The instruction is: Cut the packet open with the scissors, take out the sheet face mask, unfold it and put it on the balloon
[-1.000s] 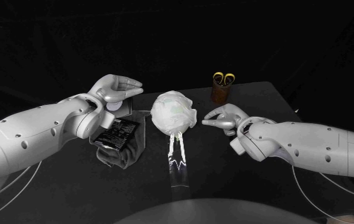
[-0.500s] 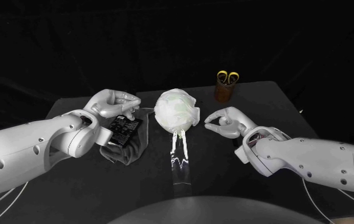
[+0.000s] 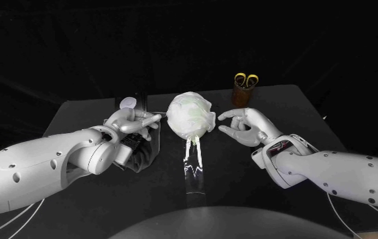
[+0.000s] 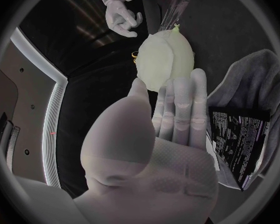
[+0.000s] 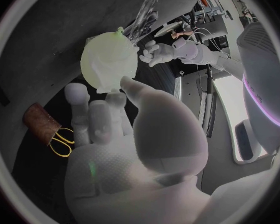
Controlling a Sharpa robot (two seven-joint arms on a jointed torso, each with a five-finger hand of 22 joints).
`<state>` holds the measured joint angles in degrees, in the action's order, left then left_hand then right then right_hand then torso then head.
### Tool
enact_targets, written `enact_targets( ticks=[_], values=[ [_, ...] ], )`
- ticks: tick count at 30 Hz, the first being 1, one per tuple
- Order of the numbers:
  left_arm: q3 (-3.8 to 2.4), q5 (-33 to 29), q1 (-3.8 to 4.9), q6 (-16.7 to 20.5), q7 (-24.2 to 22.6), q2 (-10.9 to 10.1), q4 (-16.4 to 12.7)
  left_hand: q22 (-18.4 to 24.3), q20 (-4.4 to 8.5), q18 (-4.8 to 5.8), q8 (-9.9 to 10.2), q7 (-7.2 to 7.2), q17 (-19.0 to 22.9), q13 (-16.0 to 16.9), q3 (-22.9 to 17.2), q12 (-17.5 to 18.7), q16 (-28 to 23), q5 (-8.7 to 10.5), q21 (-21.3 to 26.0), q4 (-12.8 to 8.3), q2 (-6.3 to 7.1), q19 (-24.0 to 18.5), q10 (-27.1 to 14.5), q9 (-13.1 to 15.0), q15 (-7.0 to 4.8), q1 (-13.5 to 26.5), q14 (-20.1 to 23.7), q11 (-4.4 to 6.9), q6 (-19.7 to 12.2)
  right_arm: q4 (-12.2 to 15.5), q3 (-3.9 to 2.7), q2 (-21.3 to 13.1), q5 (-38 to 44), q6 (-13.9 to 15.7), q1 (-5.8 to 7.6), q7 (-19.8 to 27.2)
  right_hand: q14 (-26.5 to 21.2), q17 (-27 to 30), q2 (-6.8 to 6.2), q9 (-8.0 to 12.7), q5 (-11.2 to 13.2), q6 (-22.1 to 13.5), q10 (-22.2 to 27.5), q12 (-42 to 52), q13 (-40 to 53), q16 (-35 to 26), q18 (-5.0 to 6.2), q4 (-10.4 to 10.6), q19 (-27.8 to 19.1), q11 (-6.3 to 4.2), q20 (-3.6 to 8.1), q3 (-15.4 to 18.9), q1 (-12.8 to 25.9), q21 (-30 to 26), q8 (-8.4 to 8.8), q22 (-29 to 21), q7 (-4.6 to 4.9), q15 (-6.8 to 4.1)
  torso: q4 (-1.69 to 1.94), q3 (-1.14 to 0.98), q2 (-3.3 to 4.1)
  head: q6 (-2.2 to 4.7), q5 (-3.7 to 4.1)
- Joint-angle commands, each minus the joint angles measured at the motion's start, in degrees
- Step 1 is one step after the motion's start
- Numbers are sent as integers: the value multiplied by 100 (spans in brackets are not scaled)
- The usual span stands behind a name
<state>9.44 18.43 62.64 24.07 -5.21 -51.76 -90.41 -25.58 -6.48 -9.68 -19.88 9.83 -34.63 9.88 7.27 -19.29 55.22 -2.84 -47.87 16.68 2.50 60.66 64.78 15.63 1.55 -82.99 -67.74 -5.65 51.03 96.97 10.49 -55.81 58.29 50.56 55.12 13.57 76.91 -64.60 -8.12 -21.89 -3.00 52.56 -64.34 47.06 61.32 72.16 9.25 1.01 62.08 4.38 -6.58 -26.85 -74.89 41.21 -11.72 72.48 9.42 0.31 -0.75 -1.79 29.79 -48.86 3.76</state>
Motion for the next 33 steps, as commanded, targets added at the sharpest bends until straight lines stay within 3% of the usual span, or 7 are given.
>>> enact_targets(
  ticks=[1, 2, 6, 16, 19, 25, 33],
  values=[
    [-3, -126, -27, 364, 340, 69, -6, 1, -41, -41, -46, 38, 45, 10, 99, -11, -135, 6, 32, -6, -36, -161, -169, 12, 45, 27, 183, -41, -124, -67, -20, 41, -1051, -35, 91, 680, -641, 1027, -50, 15, -4, -24, 488, -827, -603, -953, 99, 81, -391, 33, -41, -52, 3, -728, 21, -324, 11, 30, -2, 3, -3, -16, 4],
    [-2, -130, -35, 390, 352, 89, -2, -1, -54, -47, -72, 46, 51, 17, 131, -23, -156, 8, 35, -11, -45, -190, -198, 19, 52, 2, 193, -51, -149, -99, -23, 57, -1294, -118, 128, 740, -1461, 1929, -38, 31, 2, -113, 818, -1364, -1039, -2072, 86, 165, -702, 64, -98, -189, -1, -1165, 44, -623, 15, 80, -2, 5, -3, -16, 4],
    [0, -137, -55, 463, 406, 172, 14, -12, -70, -60, -126, 51, 52, 31, 174, -57, -169, 8, 21, -22, -58, -209, -215, 34, 55, -69, 178, -53, -169, -260, -31, 124, -2142, -424, 308, 929, -1833, 2948, -285, 50, -61, -275, 662, -2982, -3119, -3790, 145, 302, -1104, 270, -437, -496, -109, -2519, 74, -1880, 115, 343, 13, 8, -8, -13, 16],
    [0, -138, -71, 484, 464, 334, -11, -36, -87, -73, -275, 20, 54, 42, 306, -96, -203, 10, -10, -8, -94, -250, -256, 75, 49, -119, 169, -38, -115, -771, -45, 477, -2963, -1002, 694, 849, -2775, 3989, -150, 196, -5, -504, 986, -3837, -4567, -5477, 118, 644, -1527, 606, -848, -53, 102, -3760, 311, -3332, 351, 821, 10, 4, -2, -5, -16],
    [0, -141, -72, 469, 450, 380, -16, -18, -108, -66, -304, 14, 89, 17, 404, -54, -322, 7, 42, -9, -124, -370, -331, 66, 69, -121, 325, -52, -106, -956, -50, 664, -3053, -1204, 785, 702, -2931, 4336, -38, 297, -58, -648, 1126, -4073, -4986, -5897, 37, 818, -2332, 732, -970, 245, 221, -3760, 435, -3983, 472, 977, 13, 5, 2, 2, -18],
    [-1, -141, -73, 435, 461, 454, 13, 9, -136, -67, -273, 19, 129, -25, 507, 8, -431, 11, 104, -11, -148, -478, -319, 27, 89, -157, 441, -56, -157, -1313, -59, 1020, -3159, -1426, 892, 523, -3707, 4908, 99, 769, -248, -1801, 1625, -4327, -5479, -6527, -128, 1184, -2909, 945, -1007, 781, 538, -3779, 797, -4668, 692, 1217, 9, 4, -4, 9, -26],
    [-2, -63, -72, 421, 624, 579, 95, 19, -148, -71, -286, 37, 141, -47, 581, 34, -462, 12, 124, -7, -167, -510, -246, 14, 95, -169, 459, -62, -110, -1792, -82, 1529, -3194, -1731, 1018, 323, -4724, 5426, 264, 1069, -271, -2476, 2415, -4370, -5795, -6930, -284, 1431, -4056, 1049, -1014, 1216, 645, -3870, 896, -5618, 710, 1361, 12, -1, 0, 15, -27]
  ],
)
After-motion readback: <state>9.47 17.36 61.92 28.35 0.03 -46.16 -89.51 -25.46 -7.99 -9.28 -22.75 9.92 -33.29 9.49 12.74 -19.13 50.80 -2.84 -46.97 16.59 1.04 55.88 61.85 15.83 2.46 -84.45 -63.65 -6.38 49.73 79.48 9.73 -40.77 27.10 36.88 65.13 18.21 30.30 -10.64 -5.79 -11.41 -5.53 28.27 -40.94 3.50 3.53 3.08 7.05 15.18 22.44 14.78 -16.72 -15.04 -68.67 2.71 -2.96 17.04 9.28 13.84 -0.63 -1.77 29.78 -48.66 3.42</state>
